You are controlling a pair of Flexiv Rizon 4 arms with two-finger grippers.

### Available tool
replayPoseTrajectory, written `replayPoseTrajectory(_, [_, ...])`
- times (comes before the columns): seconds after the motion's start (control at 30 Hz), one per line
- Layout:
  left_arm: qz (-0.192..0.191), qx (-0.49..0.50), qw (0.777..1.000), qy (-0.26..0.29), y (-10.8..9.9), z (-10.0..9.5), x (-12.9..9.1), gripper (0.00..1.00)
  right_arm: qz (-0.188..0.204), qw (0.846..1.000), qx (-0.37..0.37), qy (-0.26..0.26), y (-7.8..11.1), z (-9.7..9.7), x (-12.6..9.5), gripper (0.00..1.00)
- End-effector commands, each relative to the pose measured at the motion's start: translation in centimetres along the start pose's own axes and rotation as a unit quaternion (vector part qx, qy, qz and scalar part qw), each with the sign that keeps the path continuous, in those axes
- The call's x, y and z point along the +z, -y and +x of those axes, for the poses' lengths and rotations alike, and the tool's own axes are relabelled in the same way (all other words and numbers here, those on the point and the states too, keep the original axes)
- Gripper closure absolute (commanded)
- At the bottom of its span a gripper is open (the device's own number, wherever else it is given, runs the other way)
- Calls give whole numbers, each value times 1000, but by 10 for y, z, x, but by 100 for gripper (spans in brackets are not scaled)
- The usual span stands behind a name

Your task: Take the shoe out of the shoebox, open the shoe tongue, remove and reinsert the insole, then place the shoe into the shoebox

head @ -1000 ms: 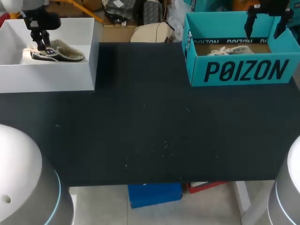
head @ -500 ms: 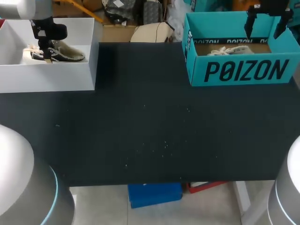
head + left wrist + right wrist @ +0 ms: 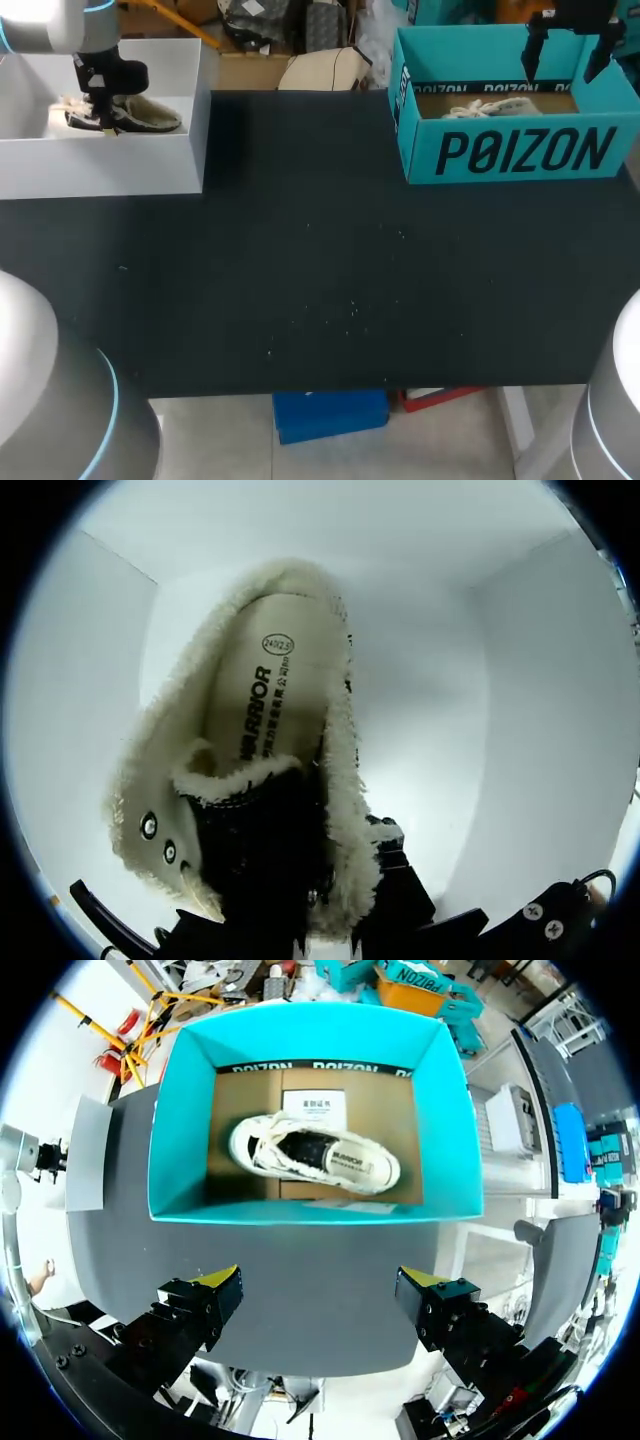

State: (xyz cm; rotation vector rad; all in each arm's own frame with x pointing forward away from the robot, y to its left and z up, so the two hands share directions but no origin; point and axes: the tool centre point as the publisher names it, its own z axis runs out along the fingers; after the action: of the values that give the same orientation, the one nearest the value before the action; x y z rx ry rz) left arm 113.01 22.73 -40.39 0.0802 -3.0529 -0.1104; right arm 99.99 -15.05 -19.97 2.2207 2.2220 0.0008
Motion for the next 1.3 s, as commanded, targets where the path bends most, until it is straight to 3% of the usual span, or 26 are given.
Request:
replayPoseTrajectory(0.03, [5,4,1000,12,1,5,-11,100,0,1000,0,0,0,0,0,0])
replayPoseTrajectory(0.23, [9,8,999,49,-1,15,-53,100,0,1000,0,0,0,0,0,0])
replayPoseTrajectory(0.5, [-9,7,993,114,-2,40,-131,100,0,1000,0,0,0,0,0,0])
replayPoseTrajectory(0.67, [-21,-4,987,156,13,65,-182,100,0,1000,0,0,0,0,0,0])
replayPoseTrajectory(0.83, [-30,-16,978,206,49,104,-233,100,0,1000,0,0,0,0,0,0])
replayPoseTrajectory(1.0, [-30,-23,970,240,101,147,-269,100,0,1000,0,0,0,0,0,0])
replayPoseTrajectory(1.13, [-20,-22,966,256,150,186,-283,100,0,1000,0,0,0,0,0,0])
replayPoseTrajectory(1.3, [-14,-15,966,256,209,229,-274,100,0,1000,0,0,0,0,0,0])
